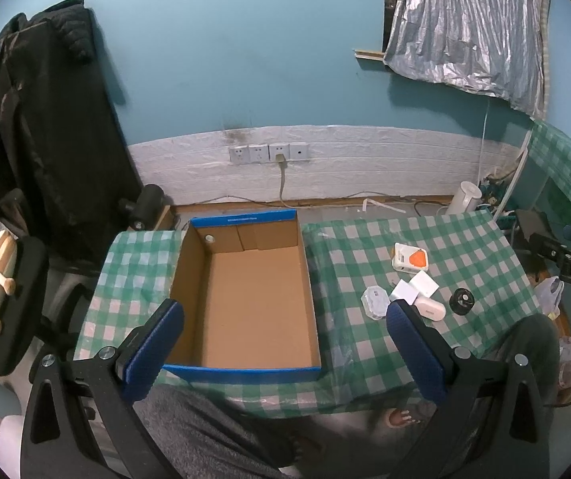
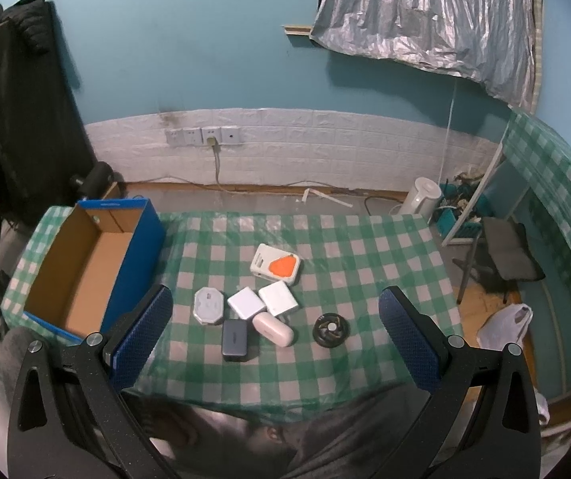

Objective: Organize rigid objects

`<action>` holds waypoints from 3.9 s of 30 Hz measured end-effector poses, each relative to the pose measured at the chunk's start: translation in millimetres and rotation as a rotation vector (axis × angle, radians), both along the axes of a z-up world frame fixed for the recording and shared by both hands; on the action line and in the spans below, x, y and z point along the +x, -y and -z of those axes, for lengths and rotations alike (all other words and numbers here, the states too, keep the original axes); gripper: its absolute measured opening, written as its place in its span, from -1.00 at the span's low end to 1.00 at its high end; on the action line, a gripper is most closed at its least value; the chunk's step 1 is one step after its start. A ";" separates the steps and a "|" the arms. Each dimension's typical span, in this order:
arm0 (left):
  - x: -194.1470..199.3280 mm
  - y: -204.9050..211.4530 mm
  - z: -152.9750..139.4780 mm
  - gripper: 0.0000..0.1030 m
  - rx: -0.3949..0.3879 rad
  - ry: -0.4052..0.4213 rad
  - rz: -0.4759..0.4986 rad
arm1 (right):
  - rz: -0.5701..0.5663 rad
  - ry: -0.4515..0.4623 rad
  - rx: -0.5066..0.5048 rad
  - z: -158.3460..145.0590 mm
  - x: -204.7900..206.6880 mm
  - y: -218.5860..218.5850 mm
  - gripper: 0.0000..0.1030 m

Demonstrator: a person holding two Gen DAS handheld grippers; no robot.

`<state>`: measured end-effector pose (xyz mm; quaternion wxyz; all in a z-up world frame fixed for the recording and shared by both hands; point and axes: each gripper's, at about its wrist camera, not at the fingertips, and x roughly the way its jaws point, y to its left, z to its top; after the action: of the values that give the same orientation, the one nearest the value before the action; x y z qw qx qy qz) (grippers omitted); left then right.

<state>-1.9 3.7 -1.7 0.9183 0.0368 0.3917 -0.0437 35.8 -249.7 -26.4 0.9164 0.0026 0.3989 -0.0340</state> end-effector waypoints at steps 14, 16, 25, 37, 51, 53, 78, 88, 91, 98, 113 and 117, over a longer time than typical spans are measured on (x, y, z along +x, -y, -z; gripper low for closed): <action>1.0 -8.6 1.5 0.98 -0.010 -0.005 -0.010 | -0.001 -0.016 -0.003 2.3 -0.3 -2.5 0.99; 0.7 -9.3 1.7 0.98 -0.012 -0.006 -0.010 | 0.000 -0.017 -0.004 2.4 -1.0 -2.5 0.99; -0.4 -10.5 5.6 0.98 -0.009 -0.017 -0.003 | 0.000 -0.018 -0.003 2.6 -0.9 -2.3 0.99; 0.8 -11.1 8.3 0.98 -0.007 -0.027 -0.006 | 0.001 -0.022 -0.007 2.7 0.3 -3.0 0.99; 3.0 -17.6 9.6 0.98 -0.010 -0.033 -0.013 | 0.003 -0.032 -0.010 4.4 -3.3 -2.6 0.99; 4.2 -18.7 10.3 0.98 -0.009 -0.036 -0.015 | 0.004 -0.032 -0.012 4.9 -2.3 -2.5 0.99; 73.6 -95.4 58.3 0.98 0.043 -0.217 -0.065 | -0.044 -0.220 0.087 30.8 40.3 56.3 0.99; 113.7 -136.3 121.4 0.98 0.063 -0.420 -0.077 | -0.019 -0.410 0.113 99.4 95.5 67.2 0.98; 123.8 -151.9 142.2 0.97 0.030 -0.487 -0.092 | -0.030 -0.446 0.108 118.1 104.5 71.5 0.98; 143.2 -175.6 191.2 0.58 -0.045 -0.647 -0.121 | -0.038 -0.517 0.085 158.1 122.4 79.9 0.95; 139.0 -190.1 226.2 -0.77 -0.079 -0.804 -0.150 | -0.004 -0.652 0.053 217.8 141.4 96.6 0.94; 138.6 -190.5 226.1 -0.84 -0.075 -0.814 -0.140 | 0.025 -0.710 0.076 233.6 150.7 104.0 0.90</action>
<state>136.8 194.2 -227.8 0.6901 -0.0436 0.7224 -0.0063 186.4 -353.8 -260.0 0.7196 0.0294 0.6932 -0.0290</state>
